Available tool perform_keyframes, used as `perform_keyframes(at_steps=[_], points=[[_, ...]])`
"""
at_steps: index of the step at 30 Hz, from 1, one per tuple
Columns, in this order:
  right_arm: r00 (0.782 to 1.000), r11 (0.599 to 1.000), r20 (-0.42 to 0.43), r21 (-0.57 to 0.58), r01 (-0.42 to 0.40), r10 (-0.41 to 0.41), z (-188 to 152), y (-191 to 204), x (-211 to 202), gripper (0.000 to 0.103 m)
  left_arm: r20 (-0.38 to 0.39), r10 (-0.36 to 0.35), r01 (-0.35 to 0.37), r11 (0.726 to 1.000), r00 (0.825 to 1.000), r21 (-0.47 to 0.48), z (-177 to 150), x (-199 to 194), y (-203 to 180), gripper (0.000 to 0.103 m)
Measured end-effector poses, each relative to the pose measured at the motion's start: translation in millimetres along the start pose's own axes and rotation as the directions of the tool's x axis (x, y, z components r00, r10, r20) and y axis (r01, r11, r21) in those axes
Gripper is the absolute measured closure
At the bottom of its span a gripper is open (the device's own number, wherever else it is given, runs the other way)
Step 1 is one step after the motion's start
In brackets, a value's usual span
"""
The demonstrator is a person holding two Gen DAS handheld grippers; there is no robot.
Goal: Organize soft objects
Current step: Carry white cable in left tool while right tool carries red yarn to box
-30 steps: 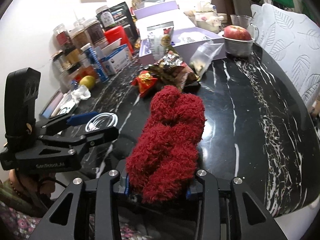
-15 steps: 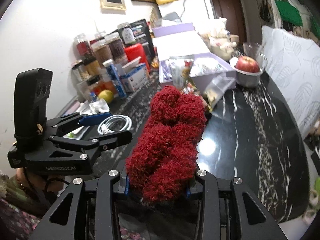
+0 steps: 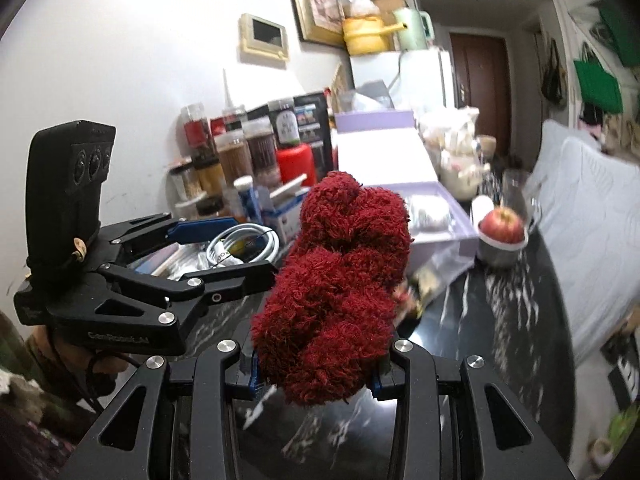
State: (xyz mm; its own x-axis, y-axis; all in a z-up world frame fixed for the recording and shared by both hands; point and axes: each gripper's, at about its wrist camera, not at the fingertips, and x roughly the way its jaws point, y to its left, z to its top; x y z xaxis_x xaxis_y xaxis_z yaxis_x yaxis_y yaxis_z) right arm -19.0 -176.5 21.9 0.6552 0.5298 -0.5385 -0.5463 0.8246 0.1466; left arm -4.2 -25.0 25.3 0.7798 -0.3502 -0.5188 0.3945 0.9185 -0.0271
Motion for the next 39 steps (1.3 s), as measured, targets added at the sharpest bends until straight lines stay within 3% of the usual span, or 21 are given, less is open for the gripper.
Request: perform_keyframes(at_steps=[10, 25, 30, 39], points=[[0.995, 0.996, 0.104, -0.092, 0.012, -0.003, 60, -4, -8, 0.066, 0.134, 0.029, -0.036, 0.998, 0.991, 0.048, 63, -6, 10, 0.028], [0.984, 0.981, 0.178, -0.185, 0.063, -0.03, 164, -32, 29, 0.066, 0.192, 0.053, -0.058, 0.998, 0.98, 0.019, 157, 35, 57, 0.027], [0.982, 0.981, 0.186, -0.185, 0.067, -0.032, 203, -49, 51, 0.066, 0.187, 0.085, -0.088, 0.996, 0.979, 0.006, 189, 59, 80, 0.027], [0.992, 0.985, 0.117, -0.16, 0.06, -0.041, 248, -83, 107, 0.066, 0.079, 0.146, -0.144, 0.989, 0.986, -0.03, 224, 125, 118, 0.027]])
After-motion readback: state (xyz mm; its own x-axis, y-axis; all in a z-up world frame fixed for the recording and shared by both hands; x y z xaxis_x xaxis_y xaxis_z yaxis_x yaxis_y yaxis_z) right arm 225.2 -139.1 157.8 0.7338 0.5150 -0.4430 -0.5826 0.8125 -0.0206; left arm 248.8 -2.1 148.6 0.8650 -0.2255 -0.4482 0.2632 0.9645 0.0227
